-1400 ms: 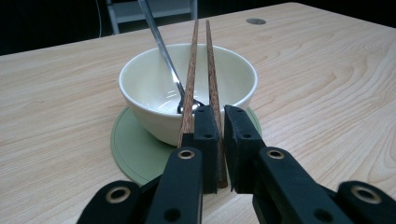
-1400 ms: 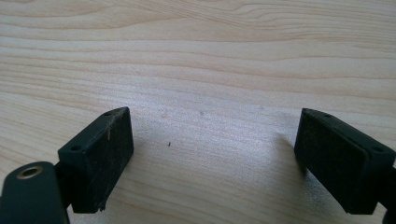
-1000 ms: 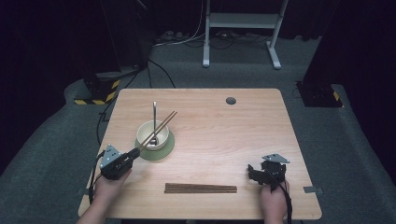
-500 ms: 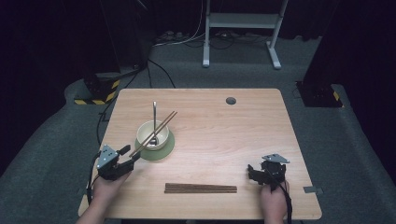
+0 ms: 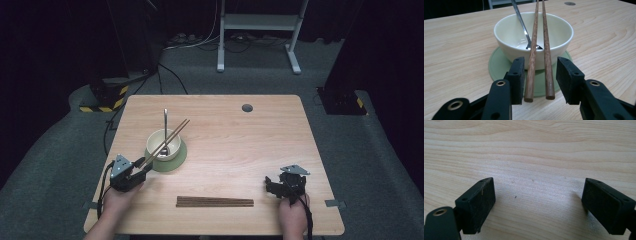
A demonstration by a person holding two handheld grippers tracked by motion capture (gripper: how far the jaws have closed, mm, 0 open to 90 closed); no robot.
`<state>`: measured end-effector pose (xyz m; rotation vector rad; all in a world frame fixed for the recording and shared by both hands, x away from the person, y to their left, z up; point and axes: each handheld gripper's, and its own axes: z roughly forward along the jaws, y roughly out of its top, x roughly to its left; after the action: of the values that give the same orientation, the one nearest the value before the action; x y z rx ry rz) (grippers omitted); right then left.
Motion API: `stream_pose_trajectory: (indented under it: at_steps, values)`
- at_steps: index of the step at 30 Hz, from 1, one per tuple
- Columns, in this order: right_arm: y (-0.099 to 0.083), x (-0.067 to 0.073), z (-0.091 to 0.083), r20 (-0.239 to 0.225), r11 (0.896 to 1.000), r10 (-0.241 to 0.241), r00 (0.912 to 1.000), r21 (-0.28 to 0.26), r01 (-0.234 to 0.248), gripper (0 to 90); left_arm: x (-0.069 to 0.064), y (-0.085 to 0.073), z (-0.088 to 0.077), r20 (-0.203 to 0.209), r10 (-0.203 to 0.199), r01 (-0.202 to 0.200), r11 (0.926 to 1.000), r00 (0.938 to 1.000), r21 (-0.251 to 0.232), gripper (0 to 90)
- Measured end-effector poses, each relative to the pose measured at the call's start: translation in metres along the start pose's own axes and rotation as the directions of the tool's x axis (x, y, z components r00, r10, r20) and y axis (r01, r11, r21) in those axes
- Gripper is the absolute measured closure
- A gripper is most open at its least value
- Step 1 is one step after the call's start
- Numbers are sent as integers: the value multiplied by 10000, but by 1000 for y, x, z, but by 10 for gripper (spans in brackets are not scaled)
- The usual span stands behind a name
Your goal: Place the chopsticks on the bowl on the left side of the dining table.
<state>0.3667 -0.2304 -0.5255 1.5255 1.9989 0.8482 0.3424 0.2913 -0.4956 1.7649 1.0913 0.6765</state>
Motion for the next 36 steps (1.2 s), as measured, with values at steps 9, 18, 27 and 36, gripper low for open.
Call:
stream_pose_trajectory:
  at_steps: [9,18,27,36]
  values:
    - [0,0,0,3,9999,-95,10000,-40,95,117,0,0,3,56,-24,24,10000,10000,16,679]
    - [0,0,0,-25,10000,-60,10000,-7,60,117,-3,0,3,193,159,-159,9999,9997,1,760]
    - [0,0,0,-31,10000,-90,10000,-17,90,117,-17,0,4,796,-230,250,9994,9966,-240,760]
    - [0,0,0,-38,10000,-94,9999,-13,94,117,-25,1,6,955,-172,202,9993,9953,-311,759]
